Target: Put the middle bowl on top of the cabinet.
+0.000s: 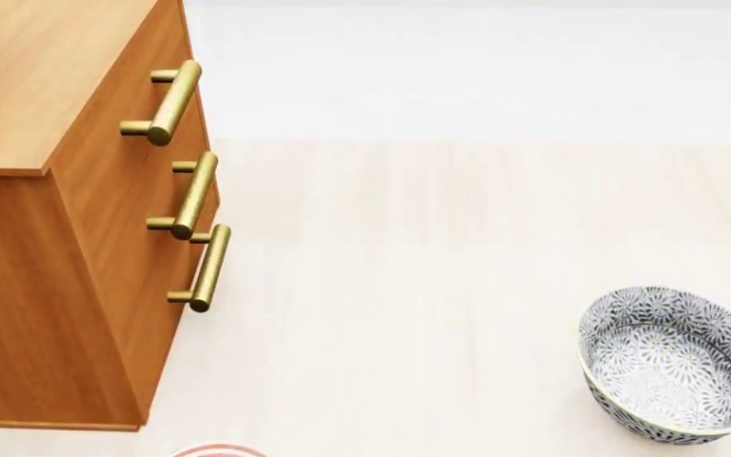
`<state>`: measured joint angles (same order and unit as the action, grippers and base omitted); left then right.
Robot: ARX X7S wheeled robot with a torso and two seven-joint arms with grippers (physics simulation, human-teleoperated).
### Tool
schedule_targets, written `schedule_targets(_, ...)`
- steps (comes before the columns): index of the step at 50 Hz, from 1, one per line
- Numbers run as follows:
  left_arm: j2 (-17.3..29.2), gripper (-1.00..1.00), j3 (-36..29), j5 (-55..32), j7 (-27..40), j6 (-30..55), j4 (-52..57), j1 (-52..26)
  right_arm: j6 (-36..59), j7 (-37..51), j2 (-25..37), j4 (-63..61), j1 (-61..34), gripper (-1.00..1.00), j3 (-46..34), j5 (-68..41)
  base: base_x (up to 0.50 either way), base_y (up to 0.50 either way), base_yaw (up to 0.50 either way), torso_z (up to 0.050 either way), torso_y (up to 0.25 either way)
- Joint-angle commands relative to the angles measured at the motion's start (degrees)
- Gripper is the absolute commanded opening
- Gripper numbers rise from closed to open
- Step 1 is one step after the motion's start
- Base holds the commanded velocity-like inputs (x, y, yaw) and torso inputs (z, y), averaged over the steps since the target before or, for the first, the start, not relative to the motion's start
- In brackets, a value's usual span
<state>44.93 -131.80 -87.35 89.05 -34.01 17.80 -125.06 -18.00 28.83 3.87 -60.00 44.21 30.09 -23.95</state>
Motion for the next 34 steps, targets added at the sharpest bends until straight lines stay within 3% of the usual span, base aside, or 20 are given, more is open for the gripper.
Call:
schedule_targets(1,4.61,1.00,18.15,20.74,0.90,9.54,11.59,14.72,-1.09,-2.10,-1.31,0.07,0.61,1.00,1.28,2.00,0.00,0.00,0.00,0.000,0.000)
schedule_targets(6,8.49,1.00,32.18,28.68,0.88,17.55,17.89,27.00,-0.89,-2.76,-1.69,0.10,0.55,1.00,1.59,1.72,0.00,0.00,0.00,0.000,0.000)
schedule_targets(17,12.47,1.00,47.83,40.80,0.76,24.57,26.43,47.07,-0.66,-3.43,-2.09,0.05,0.67,1.00,1.30,2.16,0.00,0.00,0.00,0.000,0.000)
schedule_targets(25,13.30,1.00,53.15,48.40,0.64,27.36,30.23,57.93,-0.61,-5.02,-3.04,0.03,0.72,1.00,2.22,1.44,0.00,0.00,0.00,0.000,0.000)
schedule_targets(34,13.69,1.00,52.33,59.66,-0.01,25.89,31.40,69.80,-0.43,-5.61,-3.15,0.03,0.71,1.00,2.59,1.17,0.00,0.00,0.00,0.000,0.000)
